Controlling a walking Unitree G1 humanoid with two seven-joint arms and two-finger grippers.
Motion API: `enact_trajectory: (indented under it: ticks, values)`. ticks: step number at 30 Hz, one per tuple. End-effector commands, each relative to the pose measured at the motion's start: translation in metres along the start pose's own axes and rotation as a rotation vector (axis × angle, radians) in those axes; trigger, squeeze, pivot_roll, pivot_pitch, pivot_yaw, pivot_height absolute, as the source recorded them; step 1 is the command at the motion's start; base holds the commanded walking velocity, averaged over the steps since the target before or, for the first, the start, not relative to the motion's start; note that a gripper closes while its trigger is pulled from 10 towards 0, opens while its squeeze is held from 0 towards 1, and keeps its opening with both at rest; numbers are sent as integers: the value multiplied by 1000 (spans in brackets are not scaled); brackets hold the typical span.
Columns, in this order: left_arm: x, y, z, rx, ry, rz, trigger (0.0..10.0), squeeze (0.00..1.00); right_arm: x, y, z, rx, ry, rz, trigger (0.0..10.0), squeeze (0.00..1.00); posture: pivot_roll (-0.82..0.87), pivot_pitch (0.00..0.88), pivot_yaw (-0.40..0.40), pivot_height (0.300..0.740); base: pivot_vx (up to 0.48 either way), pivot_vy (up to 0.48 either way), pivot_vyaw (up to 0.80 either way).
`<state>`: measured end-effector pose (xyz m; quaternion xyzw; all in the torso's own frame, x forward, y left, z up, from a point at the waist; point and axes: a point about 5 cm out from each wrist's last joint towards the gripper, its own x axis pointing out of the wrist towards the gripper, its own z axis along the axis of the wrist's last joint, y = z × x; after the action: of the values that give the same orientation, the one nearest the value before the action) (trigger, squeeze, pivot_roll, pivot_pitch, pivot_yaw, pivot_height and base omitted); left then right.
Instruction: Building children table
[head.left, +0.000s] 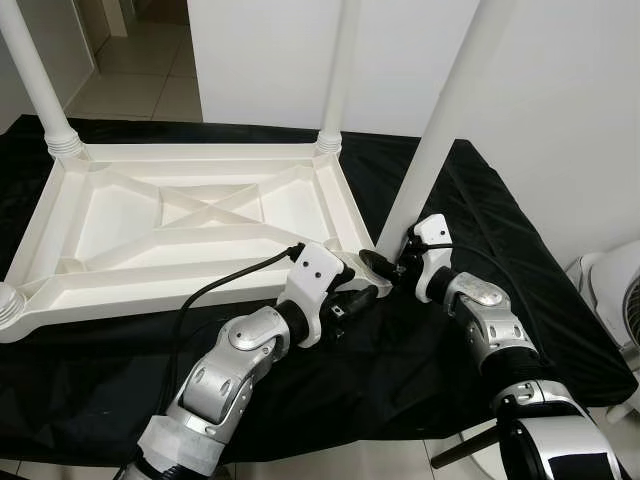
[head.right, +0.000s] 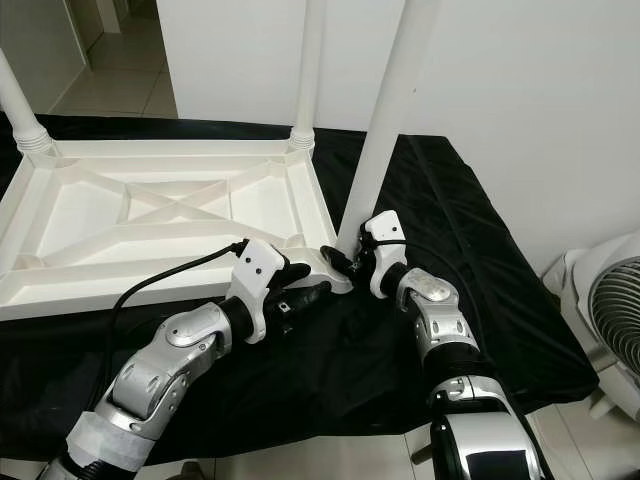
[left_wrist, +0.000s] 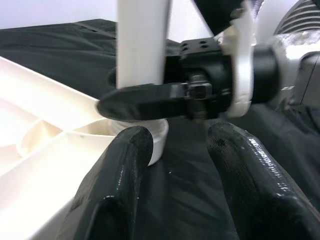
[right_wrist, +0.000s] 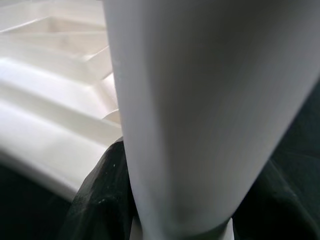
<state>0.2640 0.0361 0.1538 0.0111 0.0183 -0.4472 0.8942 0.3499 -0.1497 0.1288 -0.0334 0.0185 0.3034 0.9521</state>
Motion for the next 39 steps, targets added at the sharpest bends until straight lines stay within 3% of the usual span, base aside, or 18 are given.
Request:
enact_trajectory:
  ticks: [1,3,7,11,13,14,17,22,29,30,31,39]
  values:
    - [1,-7,2,7,-12,-45,10000,0,2,5,0,31,-12,-46,0,0,154,0,-96,740,0,0,0]
    - [1,-8,1,1,-13,-47,10000,0,-1,10,-1,57,-34,-142,0,0,147,0,-97,740,0,0,0]
    - [1,-9,1,-1,-13,-49,10000,0,-2,12,-2,68,-36,-182,0,0,146,0,-96,740,0,0,0]
    - [1,-11,0,-5,-10,-58,10000,0,-14,17,-13,65,17,-438,0,0,134,0,-94,740,0,0,0]
    - [1,-11,0,-5,-10,-58,10000,0,-14,17,-13,65,17,-438,0,0,134,0,-94,740,0,0,0]
    - [1,-12,0,-7,-9,-63,10000,0,-24,17,-21,42,67,-622,0,0,130,0,-93,740,0,0,0]
    - [2,-13,0,-8,-9,-69,10000,0,-34,18,-26,27,100,-764,0,0,127,0,-91,740,0,0,0]
    - [2,-13,0,-8,-9,-71,10000,0,-35,30,-23,62,93,-785,0,0,125,0,-91,740,0,0,0]
    - [2,-13,0,-7,-10,-72,10000,0,-35,30,-21,87,94,-799,0,0,126,0,-93,740,0,0,0]
    - [2,-13,0,-8,-10,-70,10000,0,-33,32,-20,103,86,-783,10000,188,128,0,-95,740,0,0,0]
    - [2,-12,0,-8,-10,-69,10000,0,-31,34,-18,111,72,-764,10000,1000,128,0,-96,740,0,0,0]
    - [2,-12,0,-8,-11,-63,10000,0,-26,32,-12,159,12,-645,10000,1000,136,0,-100,740,0,0,0]
